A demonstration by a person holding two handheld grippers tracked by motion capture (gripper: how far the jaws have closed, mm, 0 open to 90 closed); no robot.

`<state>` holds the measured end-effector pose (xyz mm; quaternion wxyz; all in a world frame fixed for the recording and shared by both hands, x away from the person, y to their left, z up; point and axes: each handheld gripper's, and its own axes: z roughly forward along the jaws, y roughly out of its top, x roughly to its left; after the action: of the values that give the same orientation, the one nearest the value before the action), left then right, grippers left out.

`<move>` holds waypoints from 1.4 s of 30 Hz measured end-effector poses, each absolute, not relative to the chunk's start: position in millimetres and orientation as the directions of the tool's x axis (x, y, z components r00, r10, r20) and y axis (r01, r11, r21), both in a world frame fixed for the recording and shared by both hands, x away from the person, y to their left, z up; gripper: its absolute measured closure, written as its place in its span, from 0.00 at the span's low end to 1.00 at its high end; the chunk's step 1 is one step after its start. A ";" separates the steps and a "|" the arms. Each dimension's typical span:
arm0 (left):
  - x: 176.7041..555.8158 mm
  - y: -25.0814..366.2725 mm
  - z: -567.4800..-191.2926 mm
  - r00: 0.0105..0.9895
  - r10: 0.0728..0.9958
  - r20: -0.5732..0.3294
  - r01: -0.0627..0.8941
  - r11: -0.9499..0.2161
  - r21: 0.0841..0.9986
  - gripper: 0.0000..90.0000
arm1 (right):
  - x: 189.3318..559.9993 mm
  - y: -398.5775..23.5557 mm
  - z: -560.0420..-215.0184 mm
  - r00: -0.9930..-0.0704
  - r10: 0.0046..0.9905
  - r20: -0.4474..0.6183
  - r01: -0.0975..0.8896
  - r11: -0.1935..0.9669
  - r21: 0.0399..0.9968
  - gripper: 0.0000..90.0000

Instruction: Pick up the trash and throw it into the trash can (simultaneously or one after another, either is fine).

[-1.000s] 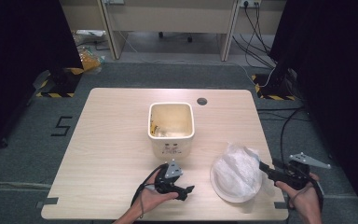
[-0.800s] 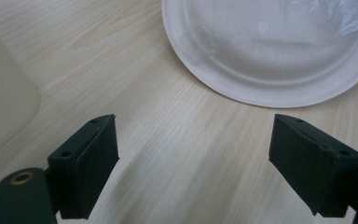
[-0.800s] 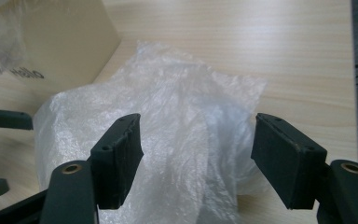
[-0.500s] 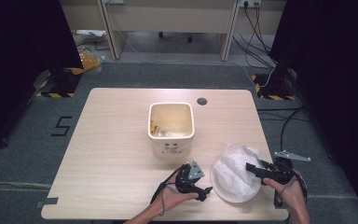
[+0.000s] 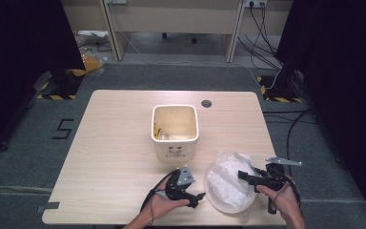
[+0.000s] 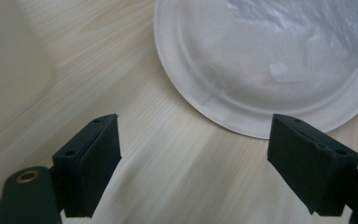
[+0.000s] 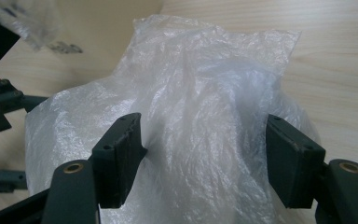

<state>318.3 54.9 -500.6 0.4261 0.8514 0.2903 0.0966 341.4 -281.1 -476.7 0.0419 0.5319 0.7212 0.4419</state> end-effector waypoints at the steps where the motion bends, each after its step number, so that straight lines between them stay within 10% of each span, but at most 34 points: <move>1: 313.9 69.8 -499.5 0.801 0.592 -0.086 0.423 -0.458 0.782 0.18 | 339.4 -270.6 -477.5 -0.442 0.798 0.411 0.728 0.051 0.684 0.37; 16: 283.4 136.1 -510.5 0.731 0.676 -0.091 0.487 -0.424 0.764 0.18 | 325.5 -201.8 -478.0 -0.508 0.759 0.408 0.723 0.118 0.681 0.37; 42: 290.8 131.4 -518.6 0.691 0.718 -0.085 0.517 -0.408 0.752 0.17 | 338.1 -155.8 -478.6 -0.568 0.723 0.394 0.710 0.189 0.678 0.37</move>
<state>290.8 131.4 -518.6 0.3965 0.8295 0.3723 0.1269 338.1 -155.8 -478.6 0.0071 0.4645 0.7711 0.4355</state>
